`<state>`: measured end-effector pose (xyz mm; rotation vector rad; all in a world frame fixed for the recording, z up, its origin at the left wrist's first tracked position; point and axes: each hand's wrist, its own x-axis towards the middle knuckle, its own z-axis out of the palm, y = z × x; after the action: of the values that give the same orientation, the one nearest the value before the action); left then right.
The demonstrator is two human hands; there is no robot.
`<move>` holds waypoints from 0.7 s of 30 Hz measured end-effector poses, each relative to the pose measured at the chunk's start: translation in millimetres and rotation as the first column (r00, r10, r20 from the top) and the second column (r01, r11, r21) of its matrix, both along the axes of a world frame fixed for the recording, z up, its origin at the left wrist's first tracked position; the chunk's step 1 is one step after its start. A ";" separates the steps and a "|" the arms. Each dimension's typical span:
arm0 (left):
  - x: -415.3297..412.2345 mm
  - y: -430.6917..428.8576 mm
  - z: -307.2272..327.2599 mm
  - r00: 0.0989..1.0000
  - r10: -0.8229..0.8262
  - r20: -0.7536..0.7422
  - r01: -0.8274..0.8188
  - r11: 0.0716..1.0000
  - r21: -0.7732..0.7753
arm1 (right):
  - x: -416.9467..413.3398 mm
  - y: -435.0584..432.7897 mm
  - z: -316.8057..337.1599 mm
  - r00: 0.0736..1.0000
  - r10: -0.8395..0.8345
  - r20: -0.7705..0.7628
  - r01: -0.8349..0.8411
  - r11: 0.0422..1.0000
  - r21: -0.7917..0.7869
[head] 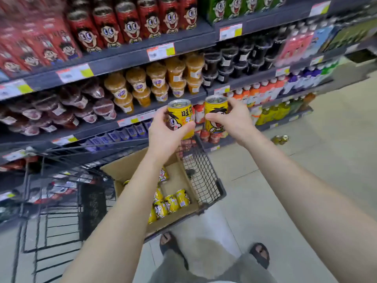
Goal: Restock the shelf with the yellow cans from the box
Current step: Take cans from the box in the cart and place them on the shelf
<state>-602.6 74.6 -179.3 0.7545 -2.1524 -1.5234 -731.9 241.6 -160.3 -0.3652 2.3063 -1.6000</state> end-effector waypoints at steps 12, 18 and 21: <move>-92.6 203.8 81.4 0.997 0.046 -0.061 -0.053 0.992 -0.113 | -106.1 215.8 100.3 0.986 0.097 -0.138 -0.101 0.995 -0.024; -138.0 259.9 124.6 0.996 0.043 -0.072 -0.055 0.983 -0.176 | -147.5 271.9 134.8 0.974 0.105 -0.203 -0.118 0.992 -0.053; -163.2 272.2 140.8 0.995 0.024 -0.093 -0.041 0.981 -0.190 | -171.1 282.4 142.1 0.974 0.072 -0.213 -0.088 0.994 -0.068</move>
<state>-765.9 346.7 -38.5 0.6394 -2.1696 -1.2849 -903.0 524.0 -18.2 -0.6671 2.3512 -1.6854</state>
